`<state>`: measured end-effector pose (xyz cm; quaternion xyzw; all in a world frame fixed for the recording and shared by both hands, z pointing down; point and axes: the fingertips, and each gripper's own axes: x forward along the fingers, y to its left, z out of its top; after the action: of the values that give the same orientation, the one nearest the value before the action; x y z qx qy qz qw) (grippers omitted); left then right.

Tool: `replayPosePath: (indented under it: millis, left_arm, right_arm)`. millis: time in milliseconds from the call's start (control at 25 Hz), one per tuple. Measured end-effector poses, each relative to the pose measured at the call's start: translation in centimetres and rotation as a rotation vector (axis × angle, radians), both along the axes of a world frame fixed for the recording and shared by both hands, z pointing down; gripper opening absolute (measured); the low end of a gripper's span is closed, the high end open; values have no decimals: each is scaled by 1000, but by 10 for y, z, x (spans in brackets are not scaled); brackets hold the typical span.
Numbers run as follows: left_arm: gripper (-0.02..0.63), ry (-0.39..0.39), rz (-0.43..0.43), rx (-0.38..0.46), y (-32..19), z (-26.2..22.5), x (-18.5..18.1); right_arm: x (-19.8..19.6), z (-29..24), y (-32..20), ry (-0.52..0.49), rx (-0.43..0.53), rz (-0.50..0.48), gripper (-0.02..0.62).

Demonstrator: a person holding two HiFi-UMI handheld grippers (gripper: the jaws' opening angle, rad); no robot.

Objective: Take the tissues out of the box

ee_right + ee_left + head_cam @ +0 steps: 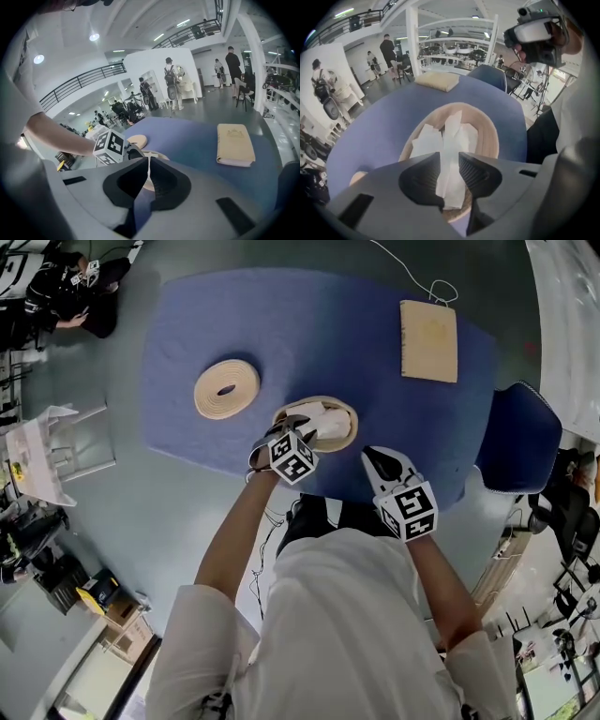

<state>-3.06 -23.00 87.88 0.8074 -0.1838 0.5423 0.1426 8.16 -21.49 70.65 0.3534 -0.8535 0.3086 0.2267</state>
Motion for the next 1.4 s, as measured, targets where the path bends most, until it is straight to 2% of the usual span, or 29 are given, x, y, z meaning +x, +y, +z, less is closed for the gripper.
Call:
replayPosePath:
  millis: [200, 400, 560, 1040, 1400]
  left_arm:
    - [127, -81, 63, -26, 2, 18, 4]
    - [77, -123, 110, -20, 7, 27, 10]
    - [22, -127, 112, -9, 6, 26, 10]
    - [15, 58, -15, 76, 0, -40, 11]
    - [15, 144, -92, 184, 7, -89, 5]
  right_arm:
    - [8, 6, -3, -11, -18, 17, 37]
    - [10, 11, -3, -20, -32, 20, 37]
    - [8, 11, -7, -29, -34, 18, 37]
    - [-1, 0, -13, -51, -17, 17, 37]
    - [-2, -12, -7, -53, -1, 21, 37]
